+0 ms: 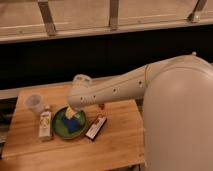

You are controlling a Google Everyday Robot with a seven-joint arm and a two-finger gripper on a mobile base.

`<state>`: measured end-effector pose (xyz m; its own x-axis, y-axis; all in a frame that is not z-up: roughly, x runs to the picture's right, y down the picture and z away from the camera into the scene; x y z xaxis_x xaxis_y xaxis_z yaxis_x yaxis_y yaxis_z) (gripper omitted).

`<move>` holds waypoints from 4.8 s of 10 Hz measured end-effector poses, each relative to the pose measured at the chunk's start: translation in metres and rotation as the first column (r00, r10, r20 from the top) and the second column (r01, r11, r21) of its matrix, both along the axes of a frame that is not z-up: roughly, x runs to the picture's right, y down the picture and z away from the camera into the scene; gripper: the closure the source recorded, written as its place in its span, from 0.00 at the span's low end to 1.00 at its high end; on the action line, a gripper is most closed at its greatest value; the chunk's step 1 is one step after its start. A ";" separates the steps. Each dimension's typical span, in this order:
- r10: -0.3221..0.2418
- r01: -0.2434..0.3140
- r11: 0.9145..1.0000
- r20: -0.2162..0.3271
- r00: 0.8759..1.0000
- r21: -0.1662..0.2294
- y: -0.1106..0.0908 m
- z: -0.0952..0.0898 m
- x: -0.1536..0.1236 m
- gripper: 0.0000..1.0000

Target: Place the white sponge in the ceramic cup

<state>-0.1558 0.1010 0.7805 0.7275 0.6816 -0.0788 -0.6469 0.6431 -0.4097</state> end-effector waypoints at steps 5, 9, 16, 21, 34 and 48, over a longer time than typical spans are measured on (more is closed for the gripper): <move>-0.017 0.017 1.000 -0.015 1.000 -0.005 0.002 0.001 0.000 0.20; -0.158 0.157 0.987 -0.025 0.987 -0.037 0.040 -0.004 -0.052 0.20; -0.202 0.200 0.973 -0.004 0.979 -0.119 0.075 0.033 -0.066 0.20; -0.057 0.094 0.981 0.211 0.976 -0.167 0.081 0.046 -0.060 0.20; -0.068 0.102 0.983 0.213 0.975 -0.155 0.099 0.061 -0.070 0.30; -0.044 0.031 0.998 0.225 0.973 0.061 -0.008 0.009 -0.050 1.00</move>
<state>-0.2057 0.0934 0.7896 0.7470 0.6523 0.1287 -0.5167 0.6914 -0.5050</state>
